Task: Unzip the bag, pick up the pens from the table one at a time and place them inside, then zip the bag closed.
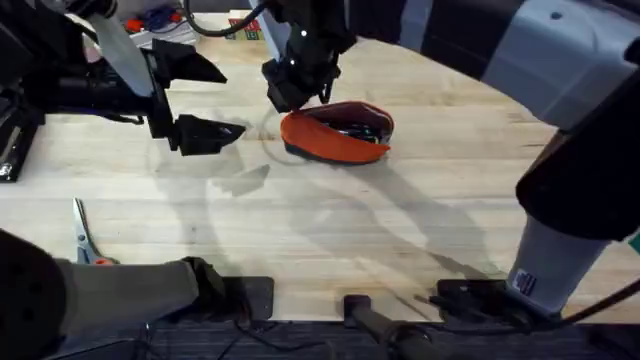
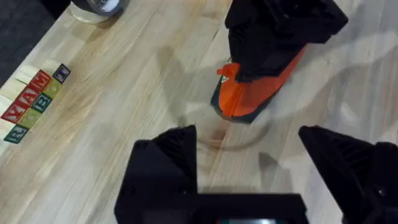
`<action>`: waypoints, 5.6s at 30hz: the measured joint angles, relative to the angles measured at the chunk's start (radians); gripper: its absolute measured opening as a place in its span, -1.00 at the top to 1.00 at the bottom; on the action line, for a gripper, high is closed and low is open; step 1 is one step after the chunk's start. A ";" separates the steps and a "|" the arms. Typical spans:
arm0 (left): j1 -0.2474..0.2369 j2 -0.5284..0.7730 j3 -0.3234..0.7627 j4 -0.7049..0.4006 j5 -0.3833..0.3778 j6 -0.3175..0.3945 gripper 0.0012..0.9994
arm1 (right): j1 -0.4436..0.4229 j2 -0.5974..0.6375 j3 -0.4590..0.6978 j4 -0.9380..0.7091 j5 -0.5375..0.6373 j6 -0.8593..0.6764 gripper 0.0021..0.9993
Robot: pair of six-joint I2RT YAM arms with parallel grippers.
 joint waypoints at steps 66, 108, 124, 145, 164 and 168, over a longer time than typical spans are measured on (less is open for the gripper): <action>-0.208 0.443 0.000 0.211 0.234 0.170 -0.99 | 0.000 0.000 0.003 -0.002 0.000 0.000 0.94; -0.214 0.539 0.000 0.214 0.341 0.132 -0.99 | 0.000 0.000 0.005 -0.003 0.000 0.000 0.94; -0.224 0.539 -0.002 0.210 0.343 0.126 0.92 | -0.003 0.000 0.005 0.004 0.005 0.000 0.94; -0.225 0.539 -0.002 0.213 0.342 0.126 0.92 | -0.062 0.000 0.014 -0.066 -0.014 0.000 0.94; -0.232 0.539 -0.002 0.217 0.352 0.126 0.92 | -0.169 0.000 0.018 -0.135 -0.103 0.003 0.94; -0.232 0.538 -0.002 0.217 0.352 0.126 0.92 | -0.186 0.000 0.020 -0.159 -0.108 -0.009 0.94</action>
